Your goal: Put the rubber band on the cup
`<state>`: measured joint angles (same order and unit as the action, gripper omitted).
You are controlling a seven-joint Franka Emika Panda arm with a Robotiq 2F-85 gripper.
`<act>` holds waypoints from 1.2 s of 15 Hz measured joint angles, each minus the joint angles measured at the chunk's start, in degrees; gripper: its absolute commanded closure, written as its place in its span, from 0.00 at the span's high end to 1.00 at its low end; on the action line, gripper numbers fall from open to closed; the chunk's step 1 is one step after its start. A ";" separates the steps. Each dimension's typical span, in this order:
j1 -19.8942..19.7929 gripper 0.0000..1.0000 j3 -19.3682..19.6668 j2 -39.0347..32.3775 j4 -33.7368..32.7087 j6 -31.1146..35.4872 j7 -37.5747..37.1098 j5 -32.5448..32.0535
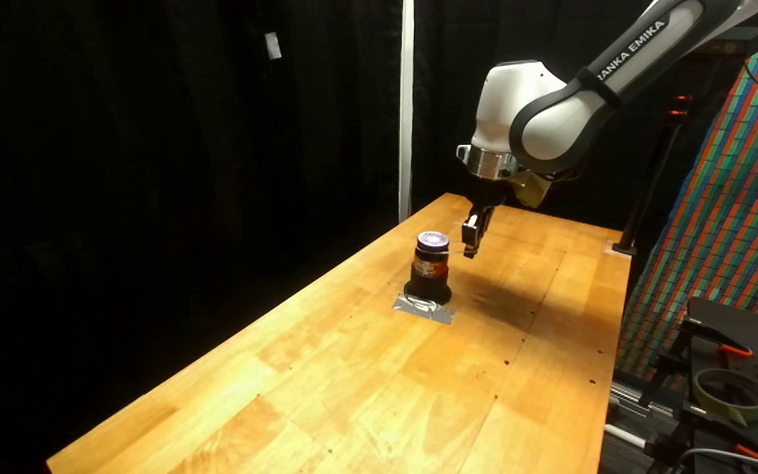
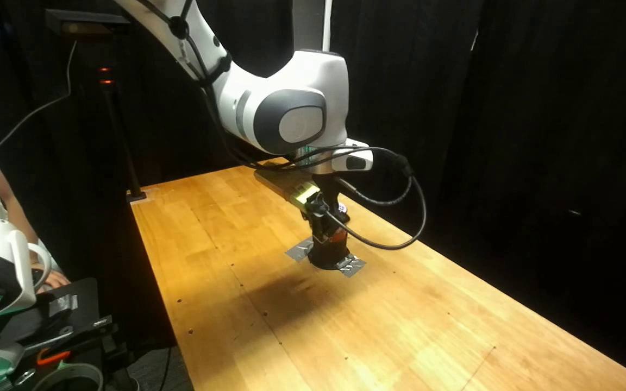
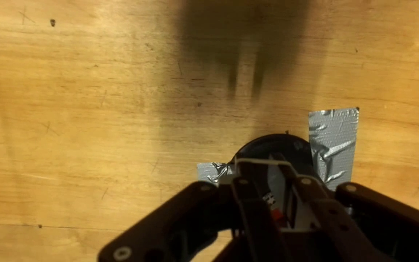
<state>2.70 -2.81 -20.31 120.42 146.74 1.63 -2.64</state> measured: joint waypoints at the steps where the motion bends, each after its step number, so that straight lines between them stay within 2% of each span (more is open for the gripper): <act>1: -0.14 0.05 -0.12 0.74 1.18 1.40 0.54 0.10; 3: -0.36 0.10 -0.24 2.08 3.83 4.91 1.52 0.12; 11: -1.48 0.09 -1.45 4.01 12.47 19.92 4.28 0.58; 14: -3.56 0.10 -4.13 4.27 14.64 24.15 6.21 3.43; 18: -8.54 0.08 -10.18 4.42 16.99 29.74 9.65 8.72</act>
<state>-5.84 -12.99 -15.89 137.42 176.48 11.28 6.07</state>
